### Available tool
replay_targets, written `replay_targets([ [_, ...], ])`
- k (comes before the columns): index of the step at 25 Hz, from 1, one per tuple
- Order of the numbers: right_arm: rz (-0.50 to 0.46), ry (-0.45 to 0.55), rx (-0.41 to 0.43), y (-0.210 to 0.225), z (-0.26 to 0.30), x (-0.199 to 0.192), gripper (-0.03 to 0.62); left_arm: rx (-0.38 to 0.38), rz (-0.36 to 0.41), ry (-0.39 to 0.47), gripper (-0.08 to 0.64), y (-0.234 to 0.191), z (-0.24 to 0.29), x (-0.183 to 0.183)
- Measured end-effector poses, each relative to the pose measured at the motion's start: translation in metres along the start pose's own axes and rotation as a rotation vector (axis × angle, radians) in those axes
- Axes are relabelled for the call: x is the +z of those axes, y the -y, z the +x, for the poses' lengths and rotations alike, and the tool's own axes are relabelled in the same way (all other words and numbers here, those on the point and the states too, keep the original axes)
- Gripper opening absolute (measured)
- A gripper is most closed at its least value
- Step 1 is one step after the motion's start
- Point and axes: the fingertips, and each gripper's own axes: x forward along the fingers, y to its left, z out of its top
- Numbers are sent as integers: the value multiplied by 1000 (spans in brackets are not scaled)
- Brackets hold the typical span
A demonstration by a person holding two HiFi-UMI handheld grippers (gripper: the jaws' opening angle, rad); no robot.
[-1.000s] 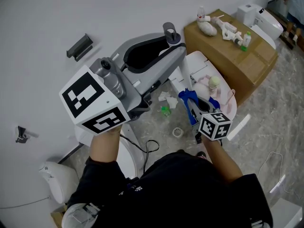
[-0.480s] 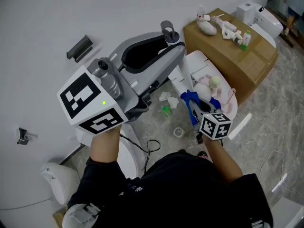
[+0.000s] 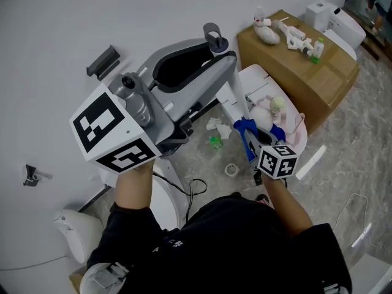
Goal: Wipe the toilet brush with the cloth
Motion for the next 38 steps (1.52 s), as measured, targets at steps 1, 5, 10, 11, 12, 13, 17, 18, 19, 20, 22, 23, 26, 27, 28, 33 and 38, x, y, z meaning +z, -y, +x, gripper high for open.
replay_targets([
  [1,1,-1,0,0,0,-1,64,0,0,0,91,0,0,0],
  [5,1,-4,2,2,0,-3,64,-2,0,-2,91,0,1,1],
  [10,12,-8,23,-2,-1,-5,64,0,-3,0,91,0,1,0],
  [11,18,-7,32,-3,-1,-6,64,3,-7,2,91,-1,0,-1],
  [12,23,-6,40,-4,-1,-7,64,7,-12,4,91,-2,-1,-2],
  [13,27,-5,47,-5,-2,-8,64,10,-17,6,91,-3,-1,-3],
  [17,34,2,83,-10,-4,-7,64,23,-24,7,91,-5,-2,-6],
  [18,34,4,93,-12,-4,-7,64,27,-27,6,91,-6,-2,-9],
  [19,32,4,103,-15,-4,-7,64,32,-30,5,91,-7,-3,-11],
  [20,29,4,113,-17,-4,-6,64,37,-33,3,91,-9,-3,-13],
  [22,27,3,131,-21,-5,-4,64,43,-39,-1,91,-12,-3,-16],
  [23,28,2,138,-23,-6,-3,64,46,-42,-2,91,-13,-2,-18],
  [26,26,4,153,-26,-7,1,64,55,-55,-1,91,-19,-3,-24],
  [27,23,6,157,-29,-7,0,64,60,-61,2,91,-21,-7,-28],
  [28,19,7,160,-33,-6,-3,64,63,-68,7,91,-22,-14,-32],
  [33,-12,-5,194,-48,-11,4,64,83,-98,27,91,-30,-27,-40],
  [38,-42,7,231,-70,-14,7,64,95,-108,28,91,-29,-42,-52],
])
